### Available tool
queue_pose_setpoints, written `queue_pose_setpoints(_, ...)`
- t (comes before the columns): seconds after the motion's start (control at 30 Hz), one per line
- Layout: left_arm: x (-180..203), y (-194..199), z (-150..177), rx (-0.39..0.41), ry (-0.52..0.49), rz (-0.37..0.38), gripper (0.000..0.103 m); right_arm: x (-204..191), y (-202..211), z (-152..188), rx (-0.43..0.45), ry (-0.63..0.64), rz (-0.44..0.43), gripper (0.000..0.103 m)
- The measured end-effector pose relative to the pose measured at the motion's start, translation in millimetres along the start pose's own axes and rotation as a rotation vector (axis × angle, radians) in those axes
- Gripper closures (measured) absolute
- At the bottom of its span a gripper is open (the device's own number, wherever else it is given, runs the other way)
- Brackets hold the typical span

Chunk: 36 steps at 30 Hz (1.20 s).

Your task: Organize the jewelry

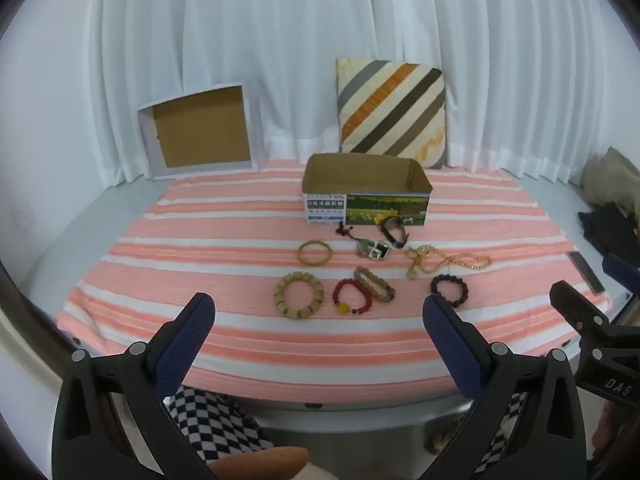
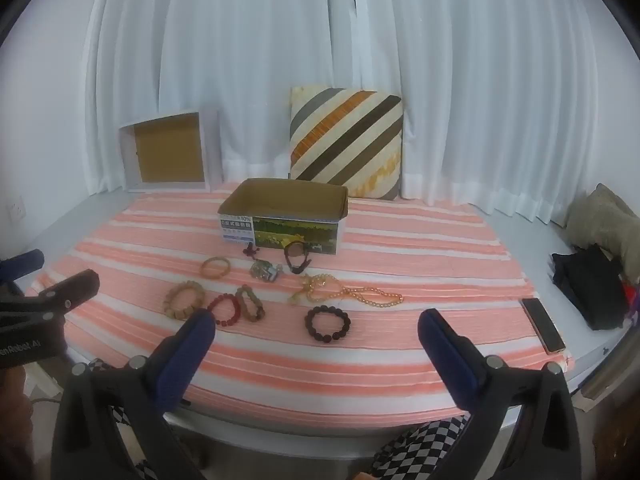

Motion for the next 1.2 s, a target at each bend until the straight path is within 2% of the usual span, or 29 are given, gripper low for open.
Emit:
queue_pose_setpoints(0.27, 0.7, 8.3, 3.5, 0.01, 0.013, -0.006, 0.0, 1.3, -0.4, -1.0, 0.008, -0.01, -0.003, 0.0)
queue_pose_setpoints(0.3, -1.2, 2.2, -1.7, -0.019, 0.006, 0.012, 0.0, 0.8, -0.7, -0.7, 0.007, -0.008, -0.003, 0.0)
queue_pose_setpoints(1.2, 6.1, -11.7, 12.7, -0.046, -0.015, -0.003, 0.0, 9.9, 1.2, 1.9, 0.01, -0.034, 0.009, 0.0)
Point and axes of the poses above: each gripper's, at about its wrist camera, not at the fingertips, and y roughly against the way its jaws point, x to its right, z to its underside, the point moved 3 cm from there along -y, roughly the way its jaws point, and after that the axes turned 14 degrees about -x, right-handed, at the moved point
